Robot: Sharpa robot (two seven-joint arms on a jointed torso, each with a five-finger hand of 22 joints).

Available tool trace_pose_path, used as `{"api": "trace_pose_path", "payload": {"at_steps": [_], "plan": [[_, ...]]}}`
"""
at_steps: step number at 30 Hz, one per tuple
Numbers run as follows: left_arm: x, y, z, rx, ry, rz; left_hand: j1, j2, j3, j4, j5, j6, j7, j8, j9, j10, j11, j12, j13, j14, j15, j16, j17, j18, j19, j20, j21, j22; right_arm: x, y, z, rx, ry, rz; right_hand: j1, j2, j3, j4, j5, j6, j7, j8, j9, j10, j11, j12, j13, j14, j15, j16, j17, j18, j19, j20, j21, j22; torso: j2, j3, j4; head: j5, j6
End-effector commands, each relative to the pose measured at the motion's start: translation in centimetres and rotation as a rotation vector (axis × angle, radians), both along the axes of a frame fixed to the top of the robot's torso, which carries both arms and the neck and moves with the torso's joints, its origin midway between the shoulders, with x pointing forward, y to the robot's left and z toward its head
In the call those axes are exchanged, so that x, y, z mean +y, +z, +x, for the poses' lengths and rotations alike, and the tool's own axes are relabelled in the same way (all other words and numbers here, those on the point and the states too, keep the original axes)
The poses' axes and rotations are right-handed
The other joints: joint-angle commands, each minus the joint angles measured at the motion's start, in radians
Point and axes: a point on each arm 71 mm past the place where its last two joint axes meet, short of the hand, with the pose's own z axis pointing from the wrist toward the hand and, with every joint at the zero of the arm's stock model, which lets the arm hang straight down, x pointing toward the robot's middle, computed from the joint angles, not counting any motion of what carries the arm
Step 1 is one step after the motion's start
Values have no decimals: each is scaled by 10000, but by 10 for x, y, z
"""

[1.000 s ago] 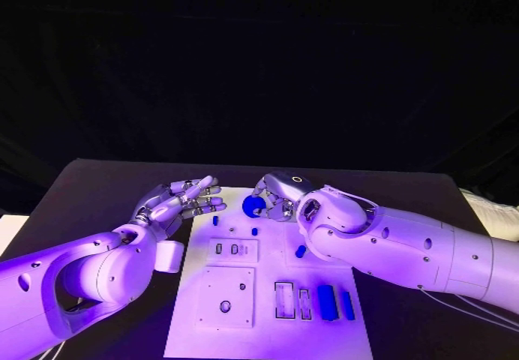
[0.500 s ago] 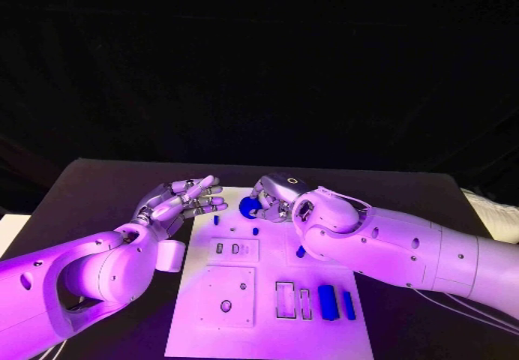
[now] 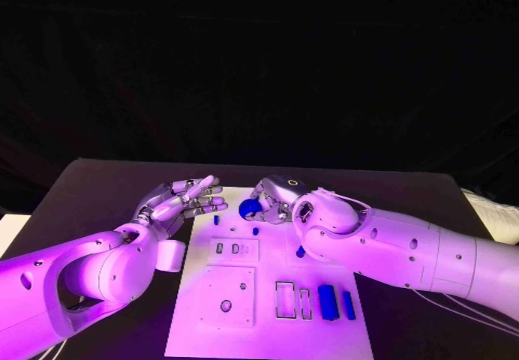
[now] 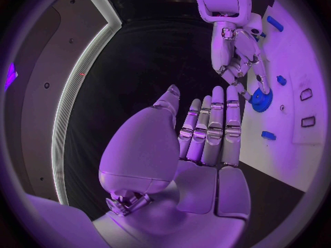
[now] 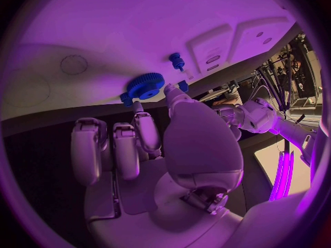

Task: Assemble the parts on the task board

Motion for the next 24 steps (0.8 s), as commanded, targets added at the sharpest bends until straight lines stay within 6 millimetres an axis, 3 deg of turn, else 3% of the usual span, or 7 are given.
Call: {"api": "trace_pose_path", "payload": {"at_steps": [1,3,6,9,16,22,24], "plan": [[-2,2,-1,-71,-190,-116,-37,66,-16,-65,-32,-3,50,-42,-3,-24,24,-39,-7,-21,63,-47,11,114,21,54,-63,-10,-1,-4,0,414,31,-209,-232,155,-161,6,240,165,-31,77,15,54,0,128,412,969,22,19,2295,-100,25,50,86,176,2,3,7,-5,-4],[-2,2,-1,-70,-187,-115,-37,66,-16,-65,-32,-3,50,-42,-3,-24,24,-39,-7,-21,63,-47,11,114,21,54,-63,-10,-1,-5,0,509,14,-205,-373,282,-231,1,389,219,-47,83,19,78,-11,178,451,973,10,30,2313,-107,40,40,104,211,1,5,5,-3,-7],[-2,2,-1,-70,-182,-112,-37,66,-16,-65,-32,-3,50,-42,-3,-24,24,-39,-7,-21,63,-47,11,114,21,54,-63,-10,-3,-6,1,635,-37,-187,-669,534,-419,-15,998,322,-78,84,21,117,-39,262,521,980,-15,49,2343,-112,51,16,121,241,3,5,-5,8,-5],[-2,2,0,-69,-183,-112,-37,66,-16,-65,-32,-3,50,-42,-3,-24,24,-39,-7,-21,63,-47,11,114,21,54,-63,-10,-6,-5,2,610,-123,-71,-746,632,-514,-12,1125,362,-89,78,19,134,-49,299,554,981,-22,53,2350,-113,52,6,125,246,3,8,-3,10,-9],[0,2,0,-61,-134,-88,-19,89,-9,-99,-36,0,50,-52,-3,-23,22,-43,-6,-10,60,-69,31,117,28,55,-73,-20,-16,-5,3,645,-368,183,-792,669,-576,-10,1139,381,-94,74,18,143,-53,313,567,984,-27,60,2362,-118,62,2,136,270,8,23,-36,6,-23],[0,2,0,-62,-134,-89,-19,89,-9,-99,-36,0,50,-52,-3,-23,22,-43,-6,-10,60,-69,31,117,28,55,-73,-20,-32,2,0,-110,-420,1151,-679,593,-757,-67,1102,226,-48,-5,-25,89,-21,195,500,969,-8,21,2295,-114,50,9,128,252,-4,18,6,-25,-15],[1,2,0,-61,-120,-83,-19,89,-9,-99,-36,0,50,-52,-3,-23,22,-43,-6,-10,60,-69,31,117,28,55,-73,-20,-41,7,-2,-389,-266,1818,-569,576,-802,-90,1087,204,-39,-3,-28,76,-12,166,485,966,0,14,2283,-113,45,16,125,245,-5,18,-11,-13,-3]]}}
